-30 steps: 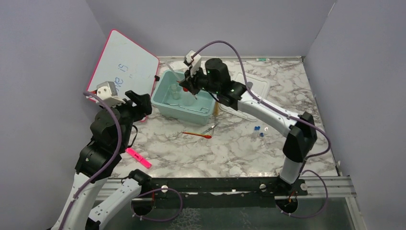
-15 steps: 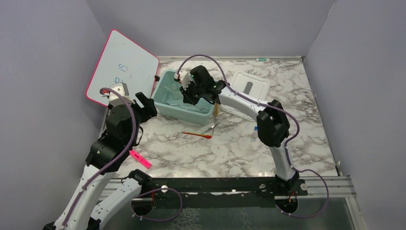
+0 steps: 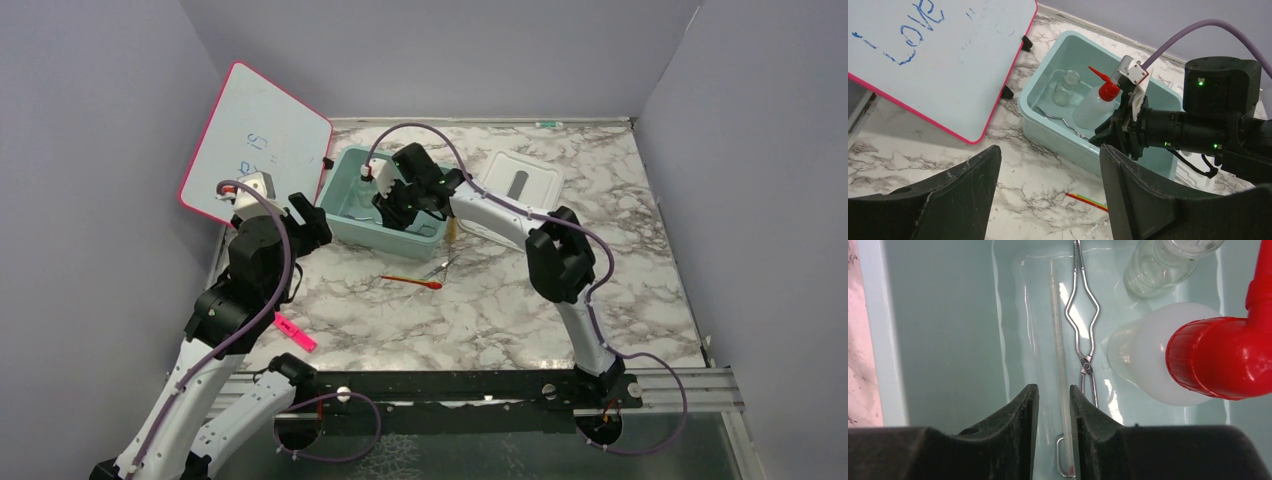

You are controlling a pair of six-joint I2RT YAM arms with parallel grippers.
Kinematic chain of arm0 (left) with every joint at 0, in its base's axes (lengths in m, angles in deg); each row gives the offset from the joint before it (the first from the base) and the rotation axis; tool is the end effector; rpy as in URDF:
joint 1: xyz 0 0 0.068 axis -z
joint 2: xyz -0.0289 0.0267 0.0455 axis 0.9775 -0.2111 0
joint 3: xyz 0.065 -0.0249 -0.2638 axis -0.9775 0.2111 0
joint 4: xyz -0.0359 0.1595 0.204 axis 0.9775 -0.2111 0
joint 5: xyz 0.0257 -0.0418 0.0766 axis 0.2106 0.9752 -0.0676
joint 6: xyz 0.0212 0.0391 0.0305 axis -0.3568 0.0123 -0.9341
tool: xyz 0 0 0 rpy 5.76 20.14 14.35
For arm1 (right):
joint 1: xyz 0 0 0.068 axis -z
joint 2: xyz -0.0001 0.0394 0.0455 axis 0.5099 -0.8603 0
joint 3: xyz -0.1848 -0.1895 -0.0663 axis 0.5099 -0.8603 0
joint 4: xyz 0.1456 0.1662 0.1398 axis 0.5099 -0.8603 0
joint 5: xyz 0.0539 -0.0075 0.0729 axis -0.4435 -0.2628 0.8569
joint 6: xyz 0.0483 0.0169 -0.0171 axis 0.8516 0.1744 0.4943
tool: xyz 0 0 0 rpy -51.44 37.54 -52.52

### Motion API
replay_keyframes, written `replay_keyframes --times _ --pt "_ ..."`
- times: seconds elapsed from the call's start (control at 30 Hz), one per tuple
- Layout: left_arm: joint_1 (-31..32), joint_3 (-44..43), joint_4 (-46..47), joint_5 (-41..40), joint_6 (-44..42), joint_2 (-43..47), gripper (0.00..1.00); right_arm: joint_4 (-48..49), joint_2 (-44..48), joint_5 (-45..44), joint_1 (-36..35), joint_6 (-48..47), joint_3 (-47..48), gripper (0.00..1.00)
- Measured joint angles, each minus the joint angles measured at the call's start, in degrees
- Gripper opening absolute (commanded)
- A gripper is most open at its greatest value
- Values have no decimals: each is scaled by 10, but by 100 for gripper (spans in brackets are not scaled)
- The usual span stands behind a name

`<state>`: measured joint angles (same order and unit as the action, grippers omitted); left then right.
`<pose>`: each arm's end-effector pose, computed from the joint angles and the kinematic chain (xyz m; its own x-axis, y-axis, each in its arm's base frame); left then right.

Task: Organize the chemistry lab equipment

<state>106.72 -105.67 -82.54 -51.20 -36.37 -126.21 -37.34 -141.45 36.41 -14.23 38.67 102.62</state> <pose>0.1173 -0.0441 0.3864 -0.2217 -0.3301 -0.9175 -0.1270 0.9427 -0.3085 0.3497 0.3654 0.2257 -0.2442 -0.6209 -0.7449 -0.9421 0.3339 0.0306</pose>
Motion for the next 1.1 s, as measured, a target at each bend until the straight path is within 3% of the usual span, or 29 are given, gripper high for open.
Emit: replay_keyframes --times 0.17,0.37,0.6,0.77,0.93,1.1 --pt "0 0 0 4 5 0 76 10 22 -3 0 24 -13 38" --pt "0 1 0 24 15 1 77 58 141 -33 0 71 -95 38" --pt "0 55 8 80 37 7 80 140 366 -64 0 153 -290 42" --pt "0 110 28 126 59 7 83 146 478 -109 0 209 -423 46" --pt "0 140 57 160 70 -1 83 154 528 -148 0 257 -559 49" --pt "0 156 83 169 71 -3 83 204 520 -163 0 297 -660 49"
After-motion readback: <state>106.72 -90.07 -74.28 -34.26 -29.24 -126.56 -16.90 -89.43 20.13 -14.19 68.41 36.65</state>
